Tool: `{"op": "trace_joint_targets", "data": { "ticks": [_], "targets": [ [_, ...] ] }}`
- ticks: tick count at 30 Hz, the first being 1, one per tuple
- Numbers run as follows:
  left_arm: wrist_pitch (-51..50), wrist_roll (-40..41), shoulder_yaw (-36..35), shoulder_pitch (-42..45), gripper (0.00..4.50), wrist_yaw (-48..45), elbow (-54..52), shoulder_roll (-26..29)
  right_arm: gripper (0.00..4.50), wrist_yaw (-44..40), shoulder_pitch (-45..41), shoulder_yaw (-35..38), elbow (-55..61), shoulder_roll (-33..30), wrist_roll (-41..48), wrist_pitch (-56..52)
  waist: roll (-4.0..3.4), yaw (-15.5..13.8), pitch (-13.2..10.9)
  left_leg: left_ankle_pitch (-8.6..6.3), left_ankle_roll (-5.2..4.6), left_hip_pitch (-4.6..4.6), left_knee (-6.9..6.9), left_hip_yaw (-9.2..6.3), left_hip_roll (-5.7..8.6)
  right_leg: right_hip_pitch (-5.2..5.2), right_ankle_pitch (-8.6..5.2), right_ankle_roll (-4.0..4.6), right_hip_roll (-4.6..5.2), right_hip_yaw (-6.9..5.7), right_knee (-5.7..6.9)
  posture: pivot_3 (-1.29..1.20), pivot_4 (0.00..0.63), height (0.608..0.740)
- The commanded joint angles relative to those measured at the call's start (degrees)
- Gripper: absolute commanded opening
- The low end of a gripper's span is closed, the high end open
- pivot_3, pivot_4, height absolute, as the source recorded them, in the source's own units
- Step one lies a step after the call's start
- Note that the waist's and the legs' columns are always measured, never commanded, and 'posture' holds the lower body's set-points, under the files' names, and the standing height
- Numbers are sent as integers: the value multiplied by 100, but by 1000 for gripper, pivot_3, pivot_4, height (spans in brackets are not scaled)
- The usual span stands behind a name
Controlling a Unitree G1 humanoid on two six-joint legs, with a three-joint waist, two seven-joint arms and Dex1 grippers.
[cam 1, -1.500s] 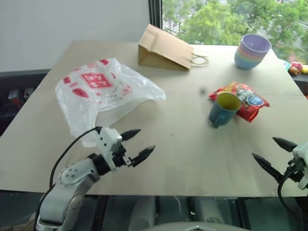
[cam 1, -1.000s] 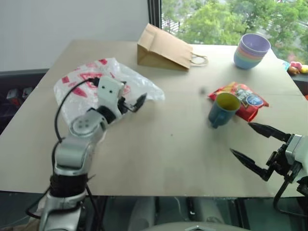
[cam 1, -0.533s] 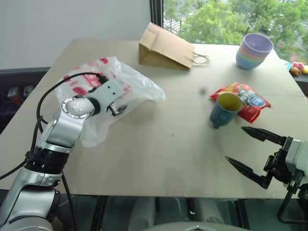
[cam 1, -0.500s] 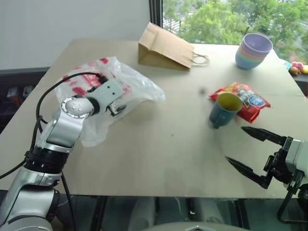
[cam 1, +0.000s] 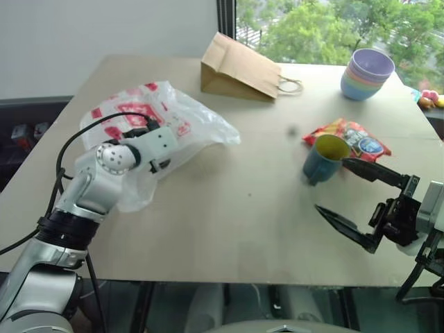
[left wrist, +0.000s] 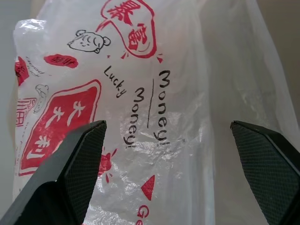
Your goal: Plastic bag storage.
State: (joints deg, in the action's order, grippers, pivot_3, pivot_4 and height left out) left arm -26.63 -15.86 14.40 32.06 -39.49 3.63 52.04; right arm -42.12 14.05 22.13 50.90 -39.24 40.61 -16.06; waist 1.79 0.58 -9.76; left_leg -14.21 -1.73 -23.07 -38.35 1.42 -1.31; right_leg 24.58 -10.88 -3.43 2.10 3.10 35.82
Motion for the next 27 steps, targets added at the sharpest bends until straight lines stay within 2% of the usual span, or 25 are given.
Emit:
{"op": "trace_joint_targets", "data": {
  "ticks": [1, 3, 8, 11, 15, 19, 21, 27],
  "targets": [
    [488, -480, 173, 319, 4185, 383, 646, -163, 4500, 260, -230, -150, 227, -96, 68, -144, 1, -8, 0, 0, 0, 2, 0, 0, 0, 0, 0, 0, 0, 0, 2, 0, 150, 740],
    [741, -671, 184, 452, 3674, 726, 1005, -275, 4500, 386, -339, -200, 244, -121, 77, -242, 1, -15, 0, 0, 0, 0, -2, -3, 1, 0, 0, 0, -2, -2, 2, 0, 150, 740],
    [1143, -607, -171, 558, 1418, 1287, 1433, -545, 4500, 741, -458, -415, 278, -140, -182, -470, 5, -11, -1, 0, 0, -7, -3, -3, 1, 1, 4, -4, -1, -1, 2, 0, 150, 740],
    [884, -69, -750, 689, 33, 1374, 1506, -899, 4500, 1312, -558, -777, 302, -113, -697, -832, 6, -9, 0, 0, 0, -13, -5, -7, 0, 5, 7, -8, 0, -4, 2, 0, 150, 740],
    [-18, 992, -1638, 1042, 33, 1051, 947, -1403, 4500, 2046, -552, -1136, 366, -131, -866, -1835, 9, -21, 2, 1, 0, -39, -22, -19, 0, 20, 9, -9, 0, -17, 7, 0, 150, 740],
    [-816, 1474, -1866, 1372, 33, 772, 315, -1482, 4500, 2858, -633, -1507, 346, -86, -1329, -2908, 11, -15, 3, 1, 0, -69, -34, -26, 5, 42, 30, 0, 1, -21, 10, 0, 150, 740],
    [-1206, 1631, -1831, 1598, 33, 669, 80, -1501, 4500, 3504, -1023, -1759, 103, 325, -1540, -3493, 15, -4, 5, 1, 0, -69, -33, -26, 5, 42, 30, 0, 0, -21, 9, 0, 150, 740],
    [-1798, 1704, -1646, 1779, 33, 695, -311, -1548, 4500, 4775, -2022, -1978, -385, 1870, -1846, -4950, 7, 28, 8, 1, -1, -63, -35, -26, 2, 45, 30, 0, -11, -14, 22, 0, 150, 740]
  ]
}}
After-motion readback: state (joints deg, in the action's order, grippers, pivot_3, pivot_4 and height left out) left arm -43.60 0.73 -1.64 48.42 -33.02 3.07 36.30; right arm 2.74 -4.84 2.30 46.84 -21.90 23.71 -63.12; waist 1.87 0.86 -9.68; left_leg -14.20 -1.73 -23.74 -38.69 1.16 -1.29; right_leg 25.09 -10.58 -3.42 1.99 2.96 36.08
